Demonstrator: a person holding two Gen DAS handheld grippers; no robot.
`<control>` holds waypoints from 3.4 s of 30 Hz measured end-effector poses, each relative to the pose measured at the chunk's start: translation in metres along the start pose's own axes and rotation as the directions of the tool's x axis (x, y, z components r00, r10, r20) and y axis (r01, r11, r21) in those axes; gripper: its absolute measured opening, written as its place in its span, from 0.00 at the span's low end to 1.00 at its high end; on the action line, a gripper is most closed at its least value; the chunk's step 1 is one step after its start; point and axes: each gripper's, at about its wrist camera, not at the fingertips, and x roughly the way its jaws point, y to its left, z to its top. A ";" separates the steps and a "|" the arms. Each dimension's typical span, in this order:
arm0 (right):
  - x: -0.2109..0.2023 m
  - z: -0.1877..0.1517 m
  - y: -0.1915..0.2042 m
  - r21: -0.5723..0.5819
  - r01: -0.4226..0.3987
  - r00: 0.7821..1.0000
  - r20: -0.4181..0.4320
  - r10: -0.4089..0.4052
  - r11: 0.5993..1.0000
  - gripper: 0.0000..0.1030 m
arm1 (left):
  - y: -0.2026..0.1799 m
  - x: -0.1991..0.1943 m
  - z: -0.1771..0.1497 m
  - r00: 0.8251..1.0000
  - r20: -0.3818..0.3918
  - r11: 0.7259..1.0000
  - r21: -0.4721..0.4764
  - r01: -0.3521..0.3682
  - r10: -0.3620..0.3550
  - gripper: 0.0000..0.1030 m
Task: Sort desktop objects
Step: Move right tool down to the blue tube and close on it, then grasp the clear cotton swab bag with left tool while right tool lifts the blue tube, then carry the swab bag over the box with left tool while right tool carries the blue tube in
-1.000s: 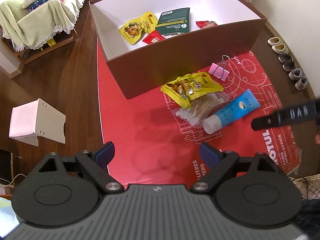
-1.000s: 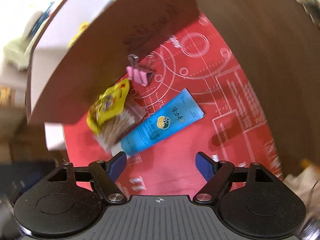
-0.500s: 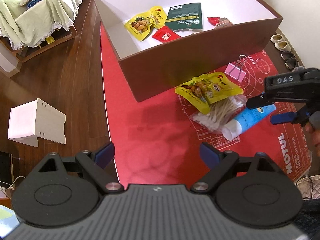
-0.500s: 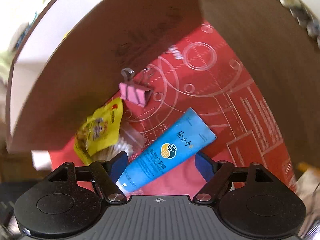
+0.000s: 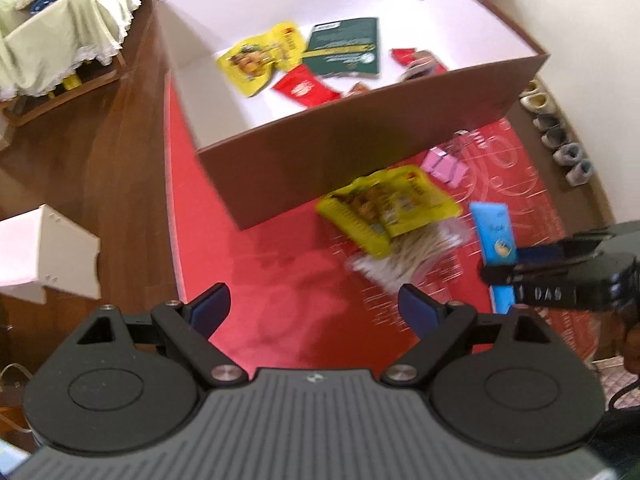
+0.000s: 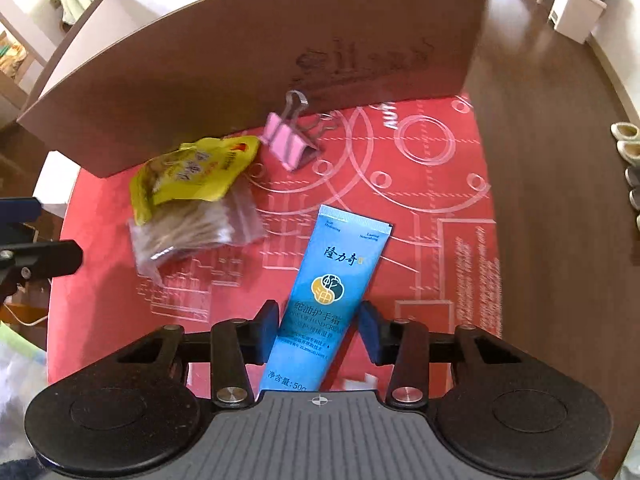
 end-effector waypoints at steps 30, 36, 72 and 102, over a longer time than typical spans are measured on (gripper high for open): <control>-0.007 -0.022 -0.013 -0.045 -0.034 0.999 -0.002 0.034 0.998 0.68 | -0.054 0.045 -0.043 0.995 -0.086 0.963 0.259 0.077 -0.056 0.59; -0.009 -0.028 -0.009 -0.113 -0.031 1.000 -0.002 0.031 0.993 0.42 | -0.062 0.053 -0.036 0.997 -0.070 0.953 0.300 0.046 -0.027 0.62; -0.105 0.025 -0.008 -0.018 -0.315 0.937 0.154 0.314 0.949 0.28 | -0.047 -0.075 -0.002 0.983 0.175 0.986 0.166 0.028 -0.058 0.27; -0.105 0.163 -0.004 -0.029 -0.253 0.913 0.322 0.249 0.967 0.28 | 0.005 -0.057 0.113 0.969 0.243 0.992 0.101 -0.077 0.050 0.27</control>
